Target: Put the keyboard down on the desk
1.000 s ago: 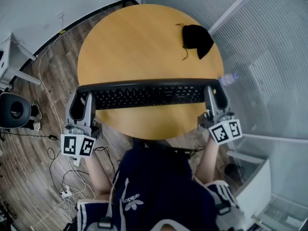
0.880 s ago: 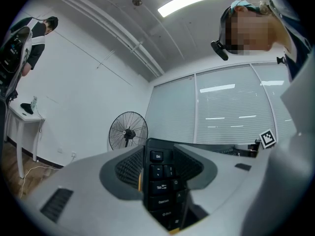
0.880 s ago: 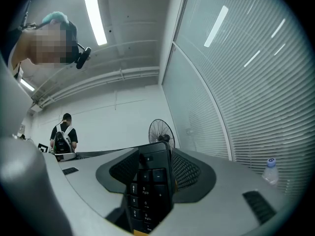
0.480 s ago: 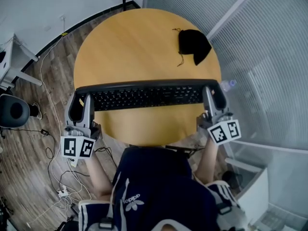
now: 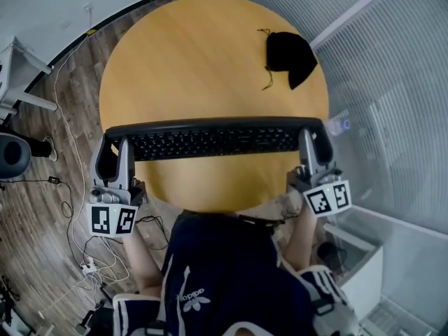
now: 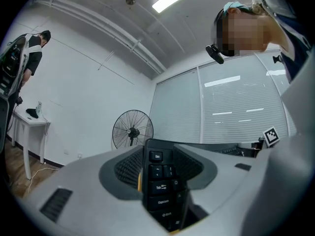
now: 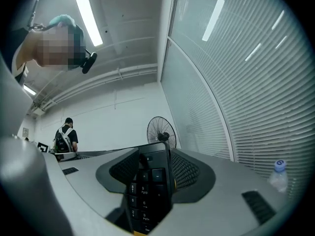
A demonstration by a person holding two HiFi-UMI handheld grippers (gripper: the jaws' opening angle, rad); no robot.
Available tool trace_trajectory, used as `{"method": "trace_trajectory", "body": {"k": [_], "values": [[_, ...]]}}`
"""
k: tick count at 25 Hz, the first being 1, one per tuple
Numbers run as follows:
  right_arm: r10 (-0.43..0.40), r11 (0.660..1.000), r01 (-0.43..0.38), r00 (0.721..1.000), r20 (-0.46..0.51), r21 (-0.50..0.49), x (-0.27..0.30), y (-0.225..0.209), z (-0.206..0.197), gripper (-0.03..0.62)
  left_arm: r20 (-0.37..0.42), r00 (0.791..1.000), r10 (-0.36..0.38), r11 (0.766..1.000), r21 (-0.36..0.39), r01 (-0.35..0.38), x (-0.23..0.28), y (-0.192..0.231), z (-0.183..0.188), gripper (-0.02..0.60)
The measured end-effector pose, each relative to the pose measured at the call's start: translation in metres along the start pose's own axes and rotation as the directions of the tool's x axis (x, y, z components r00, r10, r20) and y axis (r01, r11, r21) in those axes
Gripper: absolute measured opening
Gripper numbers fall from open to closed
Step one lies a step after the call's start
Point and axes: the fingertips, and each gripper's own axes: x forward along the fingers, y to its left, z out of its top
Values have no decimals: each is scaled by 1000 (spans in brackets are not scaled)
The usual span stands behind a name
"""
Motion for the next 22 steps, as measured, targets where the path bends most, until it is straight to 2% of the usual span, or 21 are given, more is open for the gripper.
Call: {"method": "trace_trajectory", "body": {"k": [4, 8, 18, 22], "values": [[-19, 999, 19, 1000, -11, 37, 2, -10, -24, 196, -66, 998, -7, 1000, 6, 7, 12, 6, -21, 186], [-60, 994, 65, 996, -68, 86, 4, -23, -62, 198, -161, 987, -18, 1000, -9, 17, 25, 14, -59, 186], [-82, 989, 106, 974, -211, 103, 12, -55, -138, 198, -343, 939, 7, 997, -75, -35, 36, 23, -153, 186], [-97, 986, 128, 962, -254, 109, 21, -60, -158, 198, -390, 921, 16, 995, -82, -52, 41, 30, -178, 186]]}}
